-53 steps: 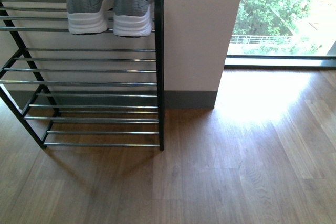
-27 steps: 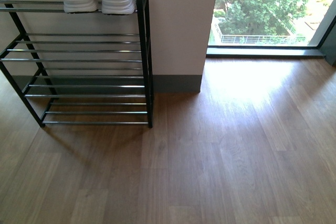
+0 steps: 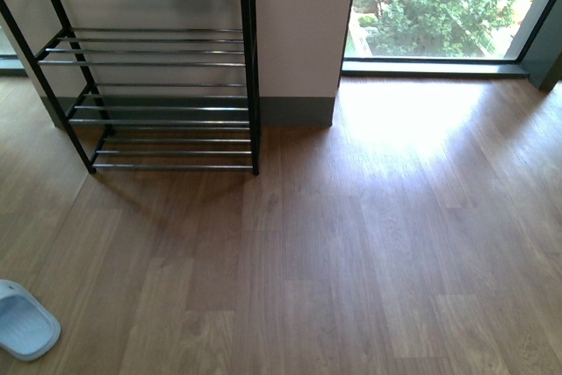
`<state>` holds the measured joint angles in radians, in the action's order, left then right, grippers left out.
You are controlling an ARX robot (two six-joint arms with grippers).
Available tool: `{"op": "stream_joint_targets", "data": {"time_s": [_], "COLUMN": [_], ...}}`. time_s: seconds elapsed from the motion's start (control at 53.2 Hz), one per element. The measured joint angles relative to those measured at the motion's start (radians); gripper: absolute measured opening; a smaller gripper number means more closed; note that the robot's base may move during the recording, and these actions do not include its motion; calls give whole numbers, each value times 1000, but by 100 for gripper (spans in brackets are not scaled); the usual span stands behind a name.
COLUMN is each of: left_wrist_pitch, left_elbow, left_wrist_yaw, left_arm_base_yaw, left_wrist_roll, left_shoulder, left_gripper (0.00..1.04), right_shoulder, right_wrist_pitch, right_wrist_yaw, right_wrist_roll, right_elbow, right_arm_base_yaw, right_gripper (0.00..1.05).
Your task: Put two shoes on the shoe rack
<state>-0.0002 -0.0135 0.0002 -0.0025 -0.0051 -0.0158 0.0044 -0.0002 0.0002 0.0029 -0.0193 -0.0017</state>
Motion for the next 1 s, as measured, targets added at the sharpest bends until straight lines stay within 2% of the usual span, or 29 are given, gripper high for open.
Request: {"op": "stream_joint_targets", "data": {"time_s": [0.995], "left_wrist_pitch": [0], "left_elbow": [0], "left_wrist_yaw": [0], "left_arm_base_yaw": [0], "left_wrist_roll": [0], "left_shoulder": [0], "left_gripper": [95], "right_shoulder": [0], "right_wrist_pitch": [0], "right_wrist_yaw": [0], "right_wrist_roll": [0], "right_elbow": [0], "right_arm_base_yaw": [0], "right_gripper": [96]}}
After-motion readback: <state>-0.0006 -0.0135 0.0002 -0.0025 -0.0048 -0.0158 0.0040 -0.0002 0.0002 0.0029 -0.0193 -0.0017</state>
